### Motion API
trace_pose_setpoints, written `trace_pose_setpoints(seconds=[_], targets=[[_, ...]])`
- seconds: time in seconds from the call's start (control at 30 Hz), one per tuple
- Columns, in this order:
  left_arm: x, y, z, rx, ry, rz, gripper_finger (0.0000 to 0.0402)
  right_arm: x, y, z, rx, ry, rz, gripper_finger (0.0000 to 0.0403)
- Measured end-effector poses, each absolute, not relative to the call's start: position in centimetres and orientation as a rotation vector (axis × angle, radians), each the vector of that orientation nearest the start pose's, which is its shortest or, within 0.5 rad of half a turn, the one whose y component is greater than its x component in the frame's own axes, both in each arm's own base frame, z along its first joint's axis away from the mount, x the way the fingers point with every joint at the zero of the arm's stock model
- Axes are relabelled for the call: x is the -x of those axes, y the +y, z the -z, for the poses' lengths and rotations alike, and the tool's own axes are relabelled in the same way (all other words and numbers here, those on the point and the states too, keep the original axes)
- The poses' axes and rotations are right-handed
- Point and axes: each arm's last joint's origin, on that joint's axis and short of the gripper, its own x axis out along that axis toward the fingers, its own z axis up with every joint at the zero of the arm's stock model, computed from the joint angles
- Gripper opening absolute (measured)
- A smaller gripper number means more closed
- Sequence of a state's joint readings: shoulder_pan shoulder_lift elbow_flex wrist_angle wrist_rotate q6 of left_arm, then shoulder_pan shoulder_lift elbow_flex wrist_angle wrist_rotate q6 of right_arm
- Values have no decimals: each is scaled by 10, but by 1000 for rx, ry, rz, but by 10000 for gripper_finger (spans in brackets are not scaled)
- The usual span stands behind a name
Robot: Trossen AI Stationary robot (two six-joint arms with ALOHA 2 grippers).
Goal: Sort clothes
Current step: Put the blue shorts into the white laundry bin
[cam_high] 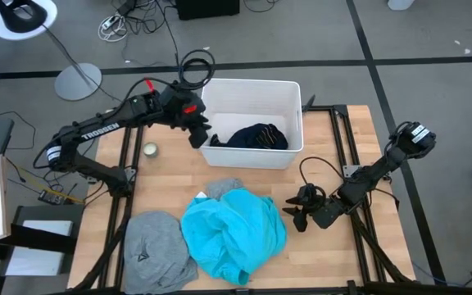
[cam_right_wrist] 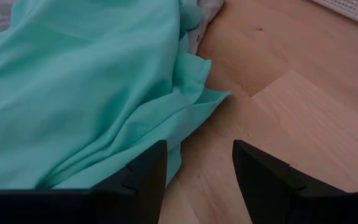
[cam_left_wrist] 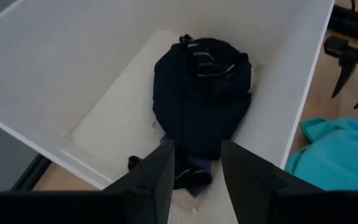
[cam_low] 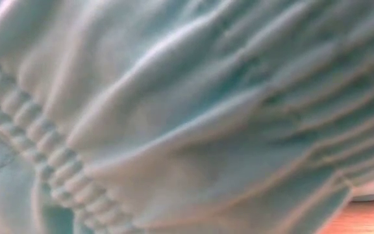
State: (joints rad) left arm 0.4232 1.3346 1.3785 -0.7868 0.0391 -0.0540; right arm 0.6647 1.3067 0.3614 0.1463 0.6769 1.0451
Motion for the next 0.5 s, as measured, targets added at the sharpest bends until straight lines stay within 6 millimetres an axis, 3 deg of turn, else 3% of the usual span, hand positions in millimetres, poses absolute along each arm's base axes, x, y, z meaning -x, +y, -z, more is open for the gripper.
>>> trace_pose_setpoints(seconds=[0.23,0.4,0.5], targets=[[-247,95,-369,202,721,-342,137,-174,116,-131,-417,571,239,183],[-243,68,-368,124,646,-286,137,-178,120,-137,-345,525,167,183],[-230,49,-361,110,582,-279,137,-179,120,-139,-299,511,146,183]])
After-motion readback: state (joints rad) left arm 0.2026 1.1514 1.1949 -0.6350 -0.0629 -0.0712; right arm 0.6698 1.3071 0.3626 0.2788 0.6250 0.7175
